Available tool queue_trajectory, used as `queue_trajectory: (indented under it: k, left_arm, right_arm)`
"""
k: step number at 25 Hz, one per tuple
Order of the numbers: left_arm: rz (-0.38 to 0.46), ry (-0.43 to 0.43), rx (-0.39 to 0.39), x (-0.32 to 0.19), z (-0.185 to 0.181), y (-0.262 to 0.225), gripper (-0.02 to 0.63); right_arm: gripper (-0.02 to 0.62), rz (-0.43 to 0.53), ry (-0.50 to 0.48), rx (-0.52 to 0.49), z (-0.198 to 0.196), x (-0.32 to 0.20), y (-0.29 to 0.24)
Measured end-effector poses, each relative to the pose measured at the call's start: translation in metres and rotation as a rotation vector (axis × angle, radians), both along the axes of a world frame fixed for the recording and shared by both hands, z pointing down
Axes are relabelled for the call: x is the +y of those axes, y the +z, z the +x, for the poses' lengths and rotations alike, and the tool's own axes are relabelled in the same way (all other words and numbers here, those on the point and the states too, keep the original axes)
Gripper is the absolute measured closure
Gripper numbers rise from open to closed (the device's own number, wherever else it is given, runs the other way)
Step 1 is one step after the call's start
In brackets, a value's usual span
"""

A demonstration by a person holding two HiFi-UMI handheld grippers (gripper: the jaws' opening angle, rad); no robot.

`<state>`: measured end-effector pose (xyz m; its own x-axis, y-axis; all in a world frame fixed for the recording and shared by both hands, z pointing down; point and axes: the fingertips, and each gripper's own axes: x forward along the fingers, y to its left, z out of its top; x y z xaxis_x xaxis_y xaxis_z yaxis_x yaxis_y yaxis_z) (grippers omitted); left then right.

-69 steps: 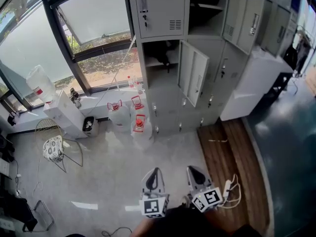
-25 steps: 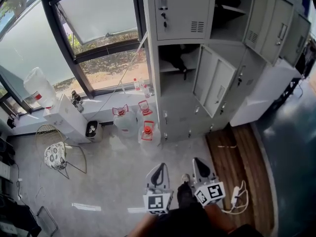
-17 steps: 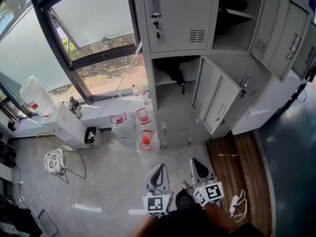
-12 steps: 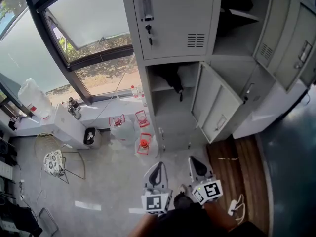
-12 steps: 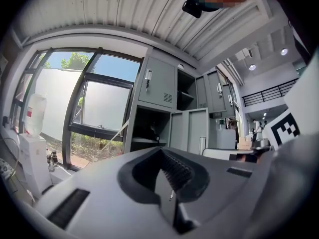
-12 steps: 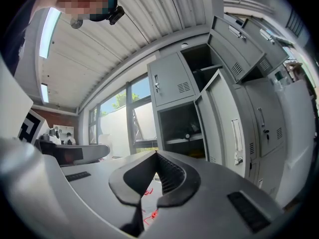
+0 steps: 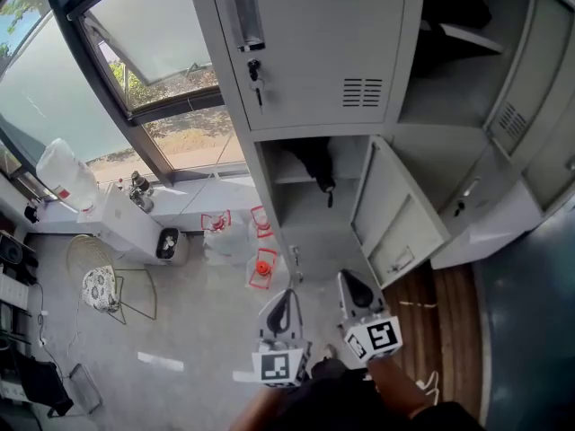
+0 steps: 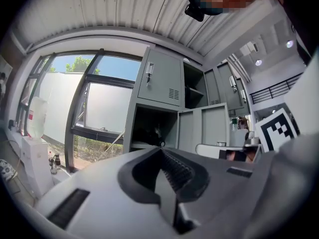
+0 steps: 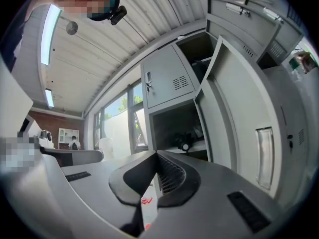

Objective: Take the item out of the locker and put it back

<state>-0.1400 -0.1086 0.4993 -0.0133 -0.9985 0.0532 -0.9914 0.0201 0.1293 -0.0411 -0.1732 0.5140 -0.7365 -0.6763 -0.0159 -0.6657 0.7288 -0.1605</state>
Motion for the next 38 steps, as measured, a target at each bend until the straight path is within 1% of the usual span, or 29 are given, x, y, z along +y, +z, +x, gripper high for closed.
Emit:
queue_trajectory:
  k: [7, 10, 14, 17, 21, 24, 28, 32, 36, 38]
  left_arm:
    - [0.015, 0.002, -0.013, -0.034, -0.013, -0.003, 0.614]
    - [0.023, 0.029, -0.011, -0.05, -0.02, -0.005, 0.614]
    - [0.025, 0.085, -0.019, -0.071, -0.032, -0.003, 0.614]
    - [0.023, 0.12, -0.009, -0.087, -0.042, -0.002, 0.614]
    - [0.03, 0.156, 0.007, -0.109, -0.057, -0.004, 0.614]
    - [0.031, 0.178, 0.014, -0.123, -0.066, -0.003, 0.615]
    - [0.033, 0.207, 0.016, -0.137, -0.075, -0.002, 0.614]
    - [0.029, 0.223, 0.025, -0.149, -0.083, 0.0, 0.614]
    - [0.021, 0.236, 0.036, -0.158, -0.087, 0.004, 0.614]
    - [0.024, 0.242, 0.036, -0.164, -0.088, 0.004, 0.614]
  right_arm:
    - [0.603, 0.012, -0.01, 0.005, -0.022, -0.04, -0.016]
    - [0.603, 0.025, 0.002, 0.015, -0.033, -0.054, -0.016]
    - [0.603, 0.033, 0.04, 0.006, -0.047, -0.079, -0.019]
    - [0.533, 0.031, 0.054, 0.0, -0.06, -0.1, -0.025]
    - [0.451, 0.047, 0.088, 0.038, -0.08, -0.135, -0.027]
    - [0.429, 0.042, 0.116, 0.053, -0.092, -0.16, -0.028]
    - [0.391, 0.05, 0.168, 0.088, -0.097, -0.192, -0.021]
    - [0.353, 0.025, 0.191, 0.123, -0.107, -0.212, -0.017]
    - [0.333, 0.057, 0.225, 0.135, -0.107, -0.231, -0.014]
    - [0.324, 0.056, 0.232, 0.15, -0.107, -0.239, -0.012]
